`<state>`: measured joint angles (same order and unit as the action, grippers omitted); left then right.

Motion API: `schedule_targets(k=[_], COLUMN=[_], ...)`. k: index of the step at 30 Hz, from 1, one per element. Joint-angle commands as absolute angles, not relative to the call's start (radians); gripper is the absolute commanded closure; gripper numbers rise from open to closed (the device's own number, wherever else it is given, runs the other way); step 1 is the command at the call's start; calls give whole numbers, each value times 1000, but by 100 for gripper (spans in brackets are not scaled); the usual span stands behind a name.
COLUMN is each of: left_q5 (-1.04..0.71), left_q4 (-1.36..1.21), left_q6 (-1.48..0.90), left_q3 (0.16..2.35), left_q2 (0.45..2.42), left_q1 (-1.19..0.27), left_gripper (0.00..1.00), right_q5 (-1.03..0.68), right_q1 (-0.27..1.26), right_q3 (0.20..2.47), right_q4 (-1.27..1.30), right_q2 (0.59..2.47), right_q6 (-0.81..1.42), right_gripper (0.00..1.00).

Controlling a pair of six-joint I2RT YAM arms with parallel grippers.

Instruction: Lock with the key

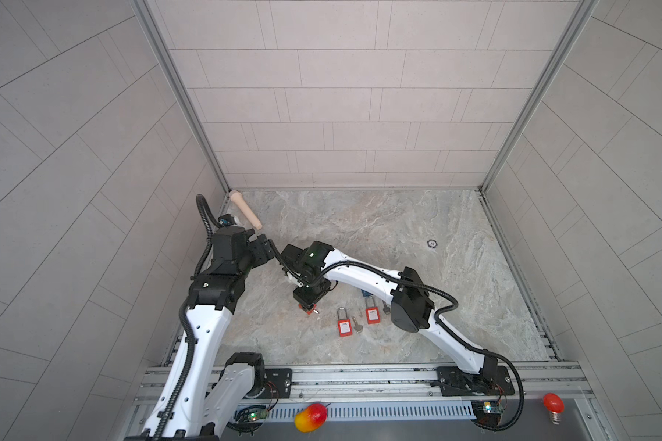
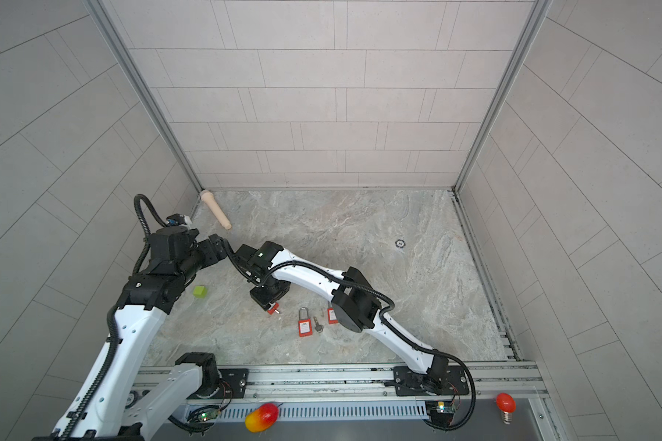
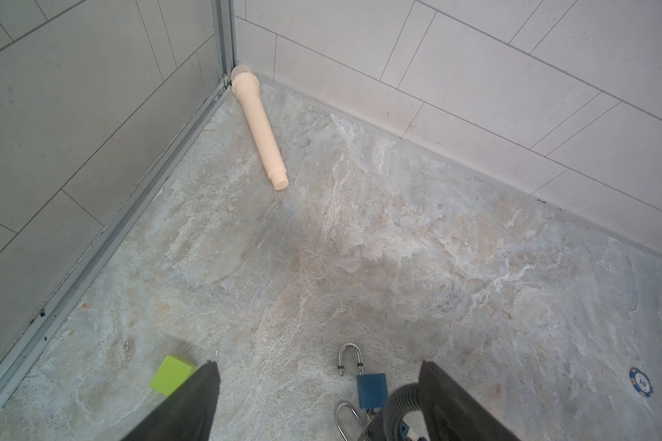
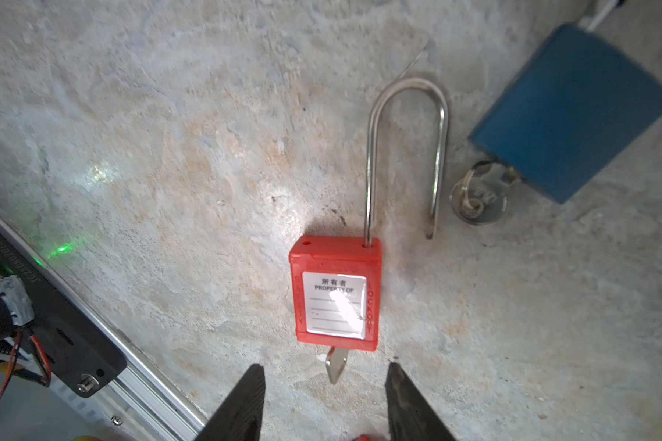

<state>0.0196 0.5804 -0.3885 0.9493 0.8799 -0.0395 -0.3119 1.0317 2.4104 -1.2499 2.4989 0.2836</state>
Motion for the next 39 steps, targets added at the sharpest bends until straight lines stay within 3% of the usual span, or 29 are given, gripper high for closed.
schedule_targets(k=[1, 14, 26, 30, 39], left_q5=[-14, -48, -63, -61, -67], left_q4=[573, 555, 539, 538, 534], left_q6=[-412, -412, -411, -408, -407], left_q3=[967, 934, 927, 928, 928], left_q2=[871, 852, 858, 859, 856], left_q1=[-41, -41, -41, -41, -41], left_gripper=[12, 12, 12, 12, 12], right_q5=[-330, -334, -149, -53, -196], right_q1=[1036, 1008, 964, 960, 1008], right_q3=[2435, 2468, 2481, 2474, 2464], right_q4=[-1286, -1272, -1291, -1278, -1214], right_q2=[2519, 2589, 2588, 2547, 2487], right_q6=[233, 169, 241, 161, -27], right_gripper=[46, 46, 55, 57, 51])
